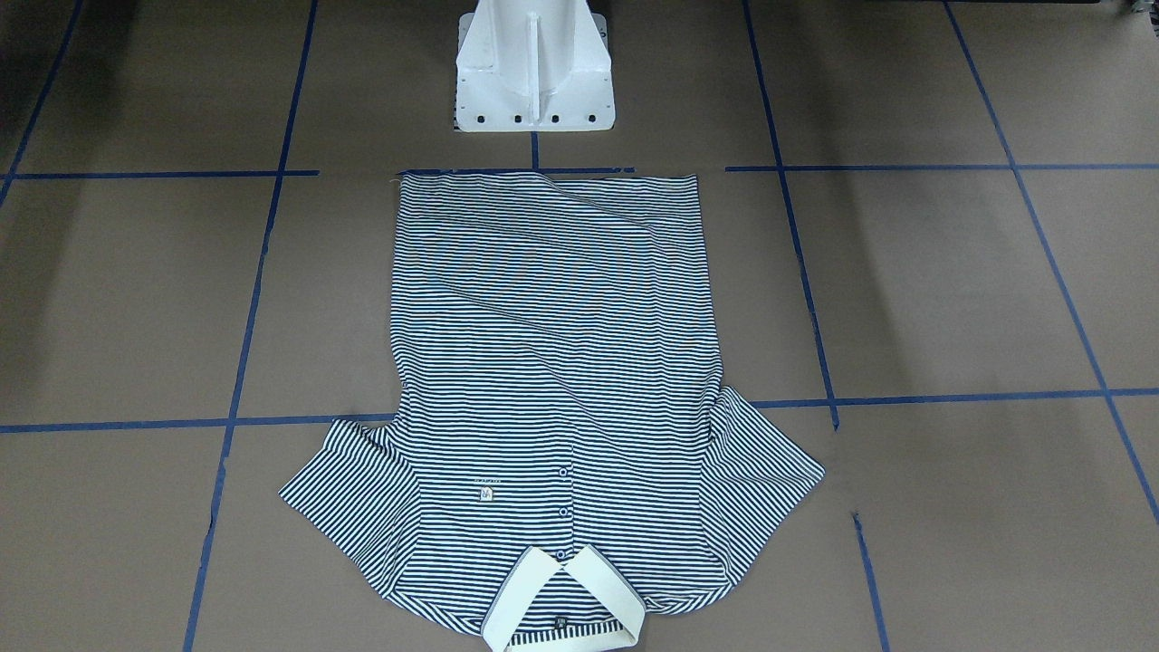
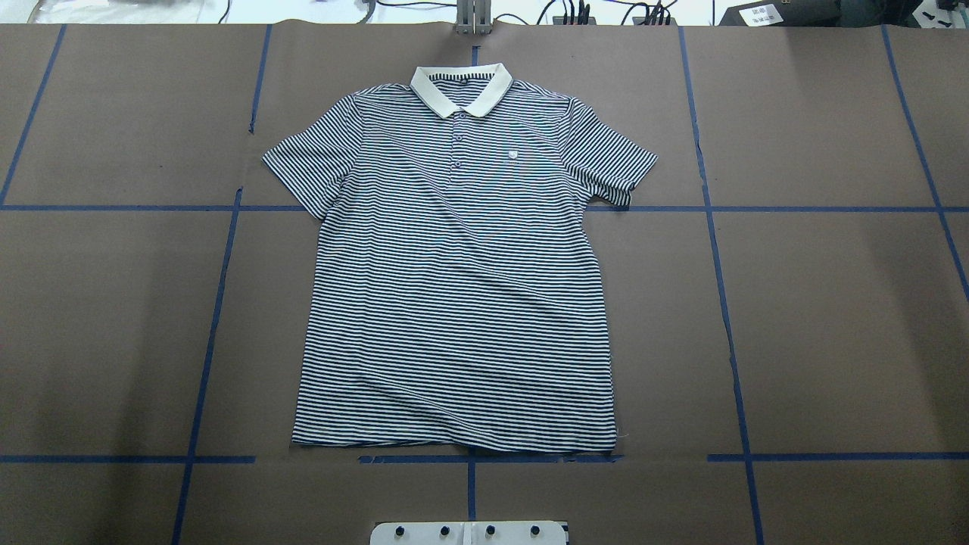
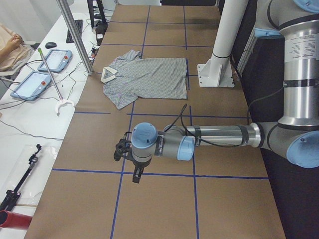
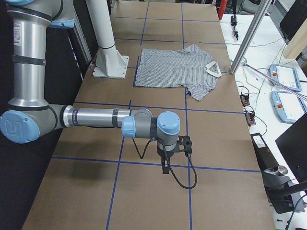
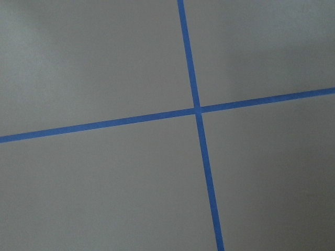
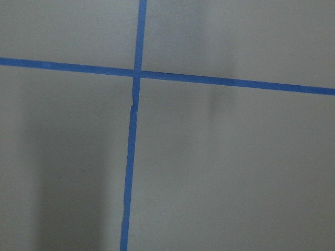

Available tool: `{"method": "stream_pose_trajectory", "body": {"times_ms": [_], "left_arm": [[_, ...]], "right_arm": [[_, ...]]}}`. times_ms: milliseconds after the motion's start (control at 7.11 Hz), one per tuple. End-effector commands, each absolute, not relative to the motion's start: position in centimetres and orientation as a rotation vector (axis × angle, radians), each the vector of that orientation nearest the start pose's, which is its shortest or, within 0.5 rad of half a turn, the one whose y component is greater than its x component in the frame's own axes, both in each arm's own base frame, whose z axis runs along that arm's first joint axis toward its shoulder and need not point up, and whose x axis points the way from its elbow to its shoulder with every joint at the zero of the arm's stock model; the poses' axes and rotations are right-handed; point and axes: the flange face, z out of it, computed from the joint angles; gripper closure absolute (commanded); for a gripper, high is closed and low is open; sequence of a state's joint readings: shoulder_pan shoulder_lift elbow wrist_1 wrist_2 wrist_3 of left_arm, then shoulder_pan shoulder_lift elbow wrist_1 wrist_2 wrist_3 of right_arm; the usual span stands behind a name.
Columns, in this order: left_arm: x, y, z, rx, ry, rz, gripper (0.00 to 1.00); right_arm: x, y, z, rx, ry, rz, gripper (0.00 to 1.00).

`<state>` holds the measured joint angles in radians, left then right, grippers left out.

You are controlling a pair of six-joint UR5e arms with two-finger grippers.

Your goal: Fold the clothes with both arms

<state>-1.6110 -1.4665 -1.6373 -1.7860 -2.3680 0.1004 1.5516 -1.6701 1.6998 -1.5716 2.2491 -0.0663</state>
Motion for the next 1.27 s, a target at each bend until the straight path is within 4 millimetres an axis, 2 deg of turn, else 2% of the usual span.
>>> {"method": "stream_pose_trajectory", "body": {"times_ms": [0, 141, 281, 422, 563, 704, 844, 985, 1126], "left_arm": [[-6.9, -46.7, 64.4, 0.270, 0.742, 0.172, 0.00], [-6.9, -48.6, 62.2, 0.312, 0.744, 0.172, 0.00], [-5.5, -50.9, 59.9, 0.359, 0.747, 0.219, 0.00], [-4.8, -54.0, 55.7, 0.477, 0.741, 0.277, 0.00], [-4.4, -55.0, 53.1, 0.619, 0.733, 0.341, 0.00], [-4.0, -57.1, 50.2, 0.793, 0.722, 0.402, 0.00], [-3.2, -57.6, 49.3, 0.775, 0.776, 0.305, 0.00], [-1.0, -58.3, 47.9, 0.777, 0.815, 0.296, 0.00], [1.5, -58.0, 46.9, 0.816, 0.839, 0.346, 0.00]], "right_arm": [[2.5, -47.3, 62.7, 0.145, -0.676, -0.206, 0.00], [2.2, -49.8, 59.9, 0.265, -0.668, -0.247, 0.00], [1.9, -52.2, 57.1, 0.328, -0.669, -0.263, 0.00], [1.6, -54.4, 56.1, 0.344, -0.678, -0.267, 0.00], [1.5, -54.8, 56.4, 0.339, -0.678, -0.268, 0.00], [1.0, -55.7, 55.1, 0.345, -0.746, -0.280, 0.00], [0.4, -56.1, 54.6, 0.340, -0.820, -0.294, 0.00], [-0.6, -58.0, 51.3, 0.370, -0.834, -0.293, 0.00], [-7.6, -59.3, 47.3, 0.307, -0.884, -0.176, 0.00]]}}
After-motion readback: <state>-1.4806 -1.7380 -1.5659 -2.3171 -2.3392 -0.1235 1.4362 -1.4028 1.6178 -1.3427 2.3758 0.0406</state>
